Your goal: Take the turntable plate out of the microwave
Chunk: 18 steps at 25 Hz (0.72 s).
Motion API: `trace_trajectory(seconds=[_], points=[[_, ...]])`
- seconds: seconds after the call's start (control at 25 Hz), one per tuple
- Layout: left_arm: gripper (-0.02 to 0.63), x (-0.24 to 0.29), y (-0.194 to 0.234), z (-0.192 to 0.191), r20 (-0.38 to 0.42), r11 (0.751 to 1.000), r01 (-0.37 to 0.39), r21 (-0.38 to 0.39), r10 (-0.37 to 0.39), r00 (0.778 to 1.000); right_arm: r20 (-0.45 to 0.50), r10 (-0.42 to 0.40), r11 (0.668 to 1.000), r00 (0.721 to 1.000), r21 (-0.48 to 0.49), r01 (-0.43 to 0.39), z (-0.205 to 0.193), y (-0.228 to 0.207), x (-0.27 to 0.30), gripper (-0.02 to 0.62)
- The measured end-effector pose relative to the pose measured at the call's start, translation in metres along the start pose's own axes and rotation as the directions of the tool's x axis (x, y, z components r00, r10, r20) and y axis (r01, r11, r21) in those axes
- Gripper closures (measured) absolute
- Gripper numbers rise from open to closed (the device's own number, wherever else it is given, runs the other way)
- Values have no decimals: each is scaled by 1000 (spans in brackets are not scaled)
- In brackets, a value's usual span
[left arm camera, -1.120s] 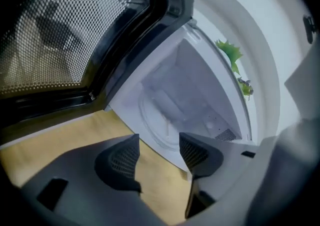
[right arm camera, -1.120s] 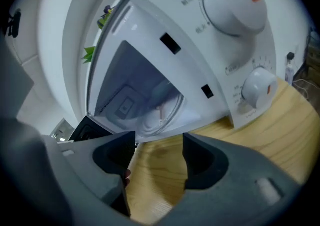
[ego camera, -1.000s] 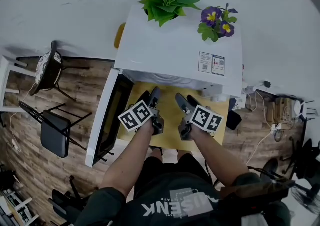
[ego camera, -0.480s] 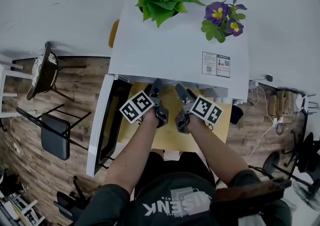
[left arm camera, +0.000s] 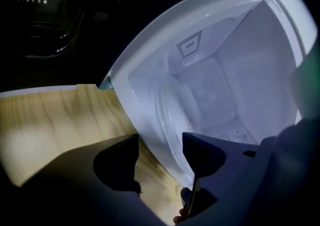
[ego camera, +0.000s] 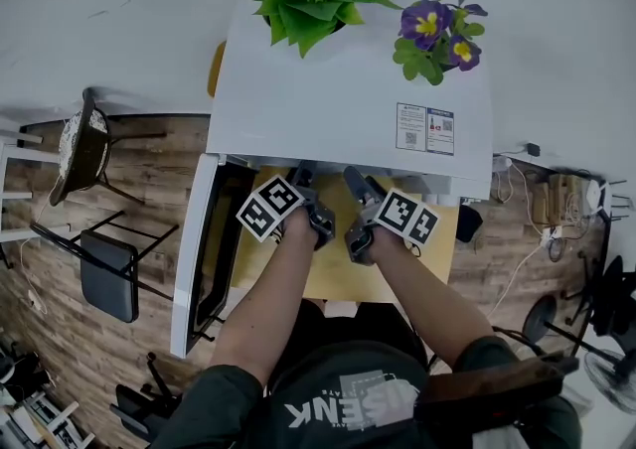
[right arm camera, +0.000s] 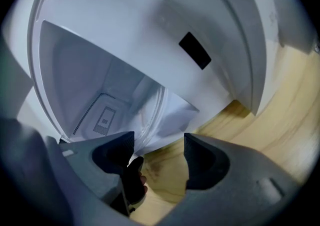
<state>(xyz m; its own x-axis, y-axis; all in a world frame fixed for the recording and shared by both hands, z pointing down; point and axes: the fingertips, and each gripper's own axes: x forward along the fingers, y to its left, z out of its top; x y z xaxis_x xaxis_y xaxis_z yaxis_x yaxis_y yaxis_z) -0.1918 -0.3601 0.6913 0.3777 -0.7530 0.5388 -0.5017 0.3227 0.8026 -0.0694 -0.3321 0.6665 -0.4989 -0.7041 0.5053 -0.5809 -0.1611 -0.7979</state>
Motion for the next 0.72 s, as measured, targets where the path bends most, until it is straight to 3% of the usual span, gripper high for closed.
trace_trajectory(seconds=[0.36,0.64,0.72], points=[[359,-14,3,-18,-10,998,55,-24,-55,998,-34,25,999,999,22,-24,-11,1,6,301],[527,-21,-11,-20,-25,993,118,25,-117,993,-48,61,996,997,66,-57,-17,2,13,301],[534,-21,-13,-20,-25,992,121,17,-121,992,-44,65,996,997,64,-62,-16,4,13,301]])
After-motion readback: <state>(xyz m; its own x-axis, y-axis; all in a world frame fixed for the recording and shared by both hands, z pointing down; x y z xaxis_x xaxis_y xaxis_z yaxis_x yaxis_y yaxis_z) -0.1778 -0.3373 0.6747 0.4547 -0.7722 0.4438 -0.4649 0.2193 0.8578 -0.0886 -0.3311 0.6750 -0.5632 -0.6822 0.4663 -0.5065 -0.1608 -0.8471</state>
